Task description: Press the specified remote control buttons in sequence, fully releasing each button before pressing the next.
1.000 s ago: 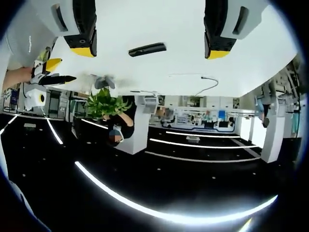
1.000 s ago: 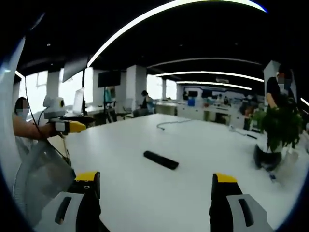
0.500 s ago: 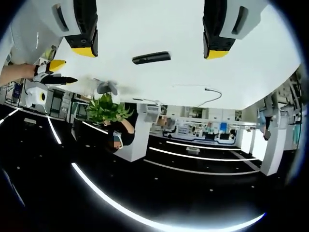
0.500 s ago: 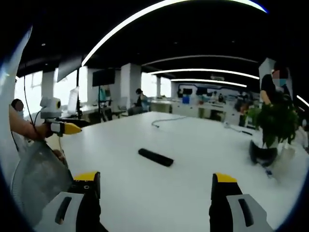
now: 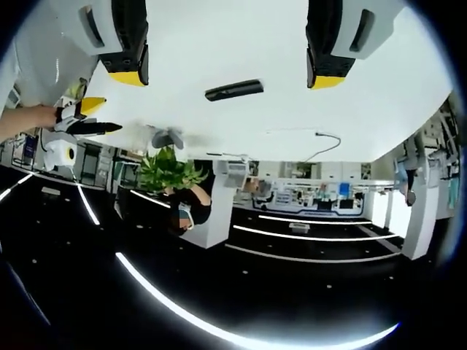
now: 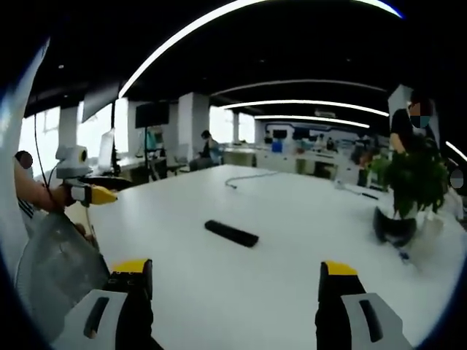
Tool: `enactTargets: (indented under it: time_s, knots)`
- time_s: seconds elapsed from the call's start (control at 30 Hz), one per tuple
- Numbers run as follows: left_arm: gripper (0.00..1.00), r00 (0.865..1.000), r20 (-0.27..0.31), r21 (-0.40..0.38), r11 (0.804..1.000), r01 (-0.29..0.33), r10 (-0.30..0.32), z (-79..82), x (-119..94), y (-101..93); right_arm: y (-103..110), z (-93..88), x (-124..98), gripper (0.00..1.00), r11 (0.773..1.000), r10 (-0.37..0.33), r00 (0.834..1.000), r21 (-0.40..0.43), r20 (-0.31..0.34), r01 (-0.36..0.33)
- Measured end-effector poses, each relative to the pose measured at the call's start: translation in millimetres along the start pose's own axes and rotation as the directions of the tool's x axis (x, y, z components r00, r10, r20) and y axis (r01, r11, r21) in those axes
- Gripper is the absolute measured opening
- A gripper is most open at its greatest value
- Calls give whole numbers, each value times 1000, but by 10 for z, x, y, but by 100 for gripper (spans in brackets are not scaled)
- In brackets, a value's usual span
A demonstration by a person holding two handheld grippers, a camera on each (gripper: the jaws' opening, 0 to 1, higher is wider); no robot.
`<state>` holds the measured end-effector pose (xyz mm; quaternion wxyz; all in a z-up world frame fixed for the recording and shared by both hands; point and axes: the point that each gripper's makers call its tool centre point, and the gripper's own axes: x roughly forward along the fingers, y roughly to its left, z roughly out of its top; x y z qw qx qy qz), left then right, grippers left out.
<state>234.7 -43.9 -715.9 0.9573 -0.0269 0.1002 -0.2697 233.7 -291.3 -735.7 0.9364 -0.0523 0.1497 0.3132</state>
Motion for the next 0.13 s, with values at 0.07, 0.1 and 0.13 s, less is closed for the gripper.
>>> enactTargets:
  time_s: [0.07, 0.1, 0.13]
  knots:
    - [93, 1000, 7, 10, 1000, 2, -2, 18, -14, -23, 27, 7, 3, 94, 1000, 3, 1000, -14, 0, -3]
    - [93, 1000, 14, 17, 1000, -5, 5, 26, -29, -26, 40, 2, 6, 93, 1000, 6, 1000, -26, -5, -6]
    - [93, 1000, 15, 23, 1000, -14, 14, 29, -37, -20, 68, -17, 17, 93, 999, 14, 1000, -47, -18, -15]
